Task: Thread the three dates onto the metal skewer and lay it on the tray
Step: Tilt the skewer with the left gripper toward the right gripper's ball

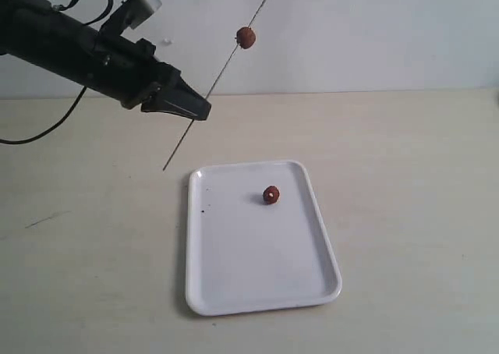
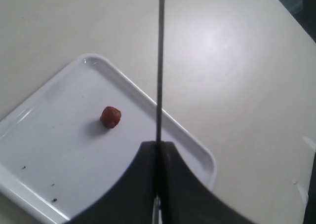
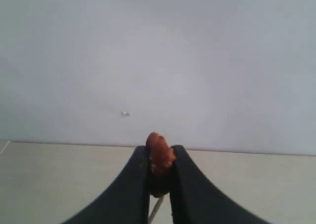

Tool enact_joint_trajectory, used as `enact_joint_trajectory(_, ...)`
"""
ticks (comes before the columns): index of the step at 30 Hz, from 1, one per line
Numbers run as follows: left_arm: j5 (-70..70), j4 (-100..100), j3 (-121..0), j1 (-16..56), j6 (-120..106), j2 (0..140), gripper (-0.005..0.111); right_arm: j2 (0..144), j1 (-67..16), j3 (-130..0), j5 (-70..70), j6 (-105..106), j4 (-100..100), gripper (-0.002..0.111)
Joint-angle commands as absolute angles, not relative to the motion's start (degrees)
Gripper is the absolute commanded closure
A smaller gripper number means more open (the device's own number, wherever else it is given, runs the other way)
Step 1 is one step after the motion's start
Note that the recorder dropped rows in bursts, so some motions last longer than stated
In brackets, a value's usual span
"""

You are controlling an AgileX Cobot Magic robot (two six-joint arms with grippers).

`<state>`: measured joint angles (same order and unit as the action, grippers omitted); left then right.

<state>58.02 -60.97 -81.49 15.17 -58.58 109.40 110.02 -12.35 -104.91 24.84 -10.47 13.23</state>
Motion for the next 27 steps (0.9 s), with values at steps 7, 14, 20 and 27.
enact_joint_trajectory(7, 58.18, -66.39, -80.72, 15.45, -62.06, 108.7, 0.107, 110.04, -8.24, -104.98, 27.01, -10.55, 14.0, 0.101)
enact_joint_trajectory(14, 57.36, -71.26, -79.5, 15.45, -65.78, 110.62, 0.107, 110.04, -8.24, -104.98, 25.07, -8.77, 22.9, 0.101)
enact_joint_trajectory(20, 58.79, -75.8, -79.5, 15.96, -68.59, 111.89, 0.107, 110.04, -8.24, -104.98, 25.43, -8.77, 23.32, 0.101)
enact_joint_trajectory(27, 57.5, -76.87, -79.5, 19.5, -70.31, 111.98, 0.107, 110.04, -8.24, -104.98, 26.18, -8.61, 23.85, 0.101)
